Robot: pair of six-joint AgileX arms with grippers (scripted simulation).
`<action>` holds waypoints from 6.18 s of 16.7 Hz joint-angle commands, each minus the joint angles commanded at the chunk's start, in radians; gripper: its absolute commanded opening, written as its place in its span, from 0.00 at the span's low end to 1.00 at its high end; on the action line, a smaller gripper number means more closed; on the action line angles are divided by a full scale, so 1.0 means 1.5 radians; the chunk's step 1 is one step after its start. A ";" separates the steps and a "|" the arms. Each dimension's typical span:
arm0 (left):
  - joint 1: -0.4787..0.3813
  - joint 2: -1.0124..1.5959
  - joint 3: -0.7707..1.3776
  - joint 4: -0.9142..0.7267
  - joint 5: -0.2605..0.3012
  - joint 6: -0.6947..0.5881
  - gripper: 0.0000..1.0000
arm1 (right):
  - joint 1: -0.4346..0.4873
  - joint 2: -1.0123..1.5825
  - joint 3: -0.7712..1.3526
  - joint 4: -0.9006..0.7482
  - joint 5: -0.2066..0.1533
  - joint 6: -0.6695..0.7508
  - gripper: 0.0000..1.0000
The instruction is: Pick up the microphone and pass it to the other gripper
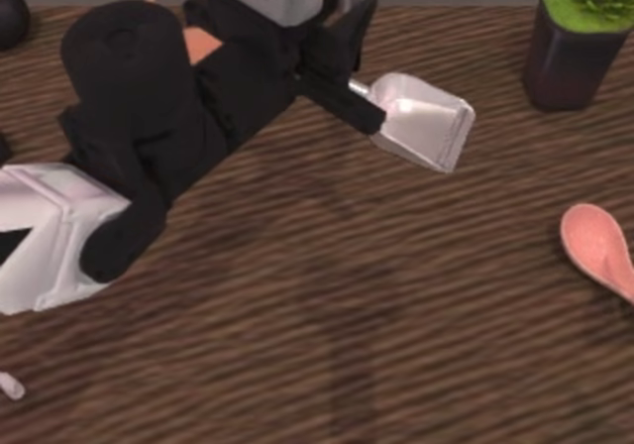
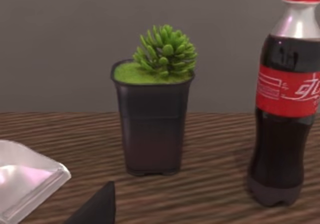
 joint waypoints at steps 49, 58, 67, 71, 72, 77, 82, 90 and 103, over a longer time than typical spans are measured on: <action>-0.002 -0.002 -0.002 0.000 -0.002 0.000 0.00 | 0.467 1.045 0.727 0.291 0.029 0.019 1.00; -0.002 -0.002 -0.002 0.000 -0.002 0.000 0.00 | 0.467 1.045 0.727 0.291 0.029 0.019 0.32; -0.002 -0.002 -0.002 0.000 -0.002 0.000 0.00 | 0.467 1.045 0.727 0.291 0.029 0.019 0.00; -0.002 -0.002 -0.002 0.000 -0.002 0.000 0.00 | 0.467 1.045 0.727 0.291 0.029 0.019 0.00; -0.002 -0.002 -0.002 0.000 -0.002 0.000 0.08 | 0.467 1.045 0.727 0.291 0.029 0.019 0.00; -0.002 -0.002 -0.002 0.000 -0.002 0.000 0.45 | 0.467 1.045 0.727 0.291 0.029 0.019 0.00; -0.002 -0.002 -0.002 0.000 -0.002 0.000 0.83 | 0.467 1.045 0.727 0.291 0.029 0.019 0.00; -0.002 -0.002 -0.002 0.000 -0.002 0.000 1.00 | 0.467 1.045 0.727 0.291 0.029 0.019 0.00; 0.051 -0.187 -0.161 -0.036 -0.003 0.008 1.00 | 0.395 0.963 0.660 0.287 -0.044 0.010 0.00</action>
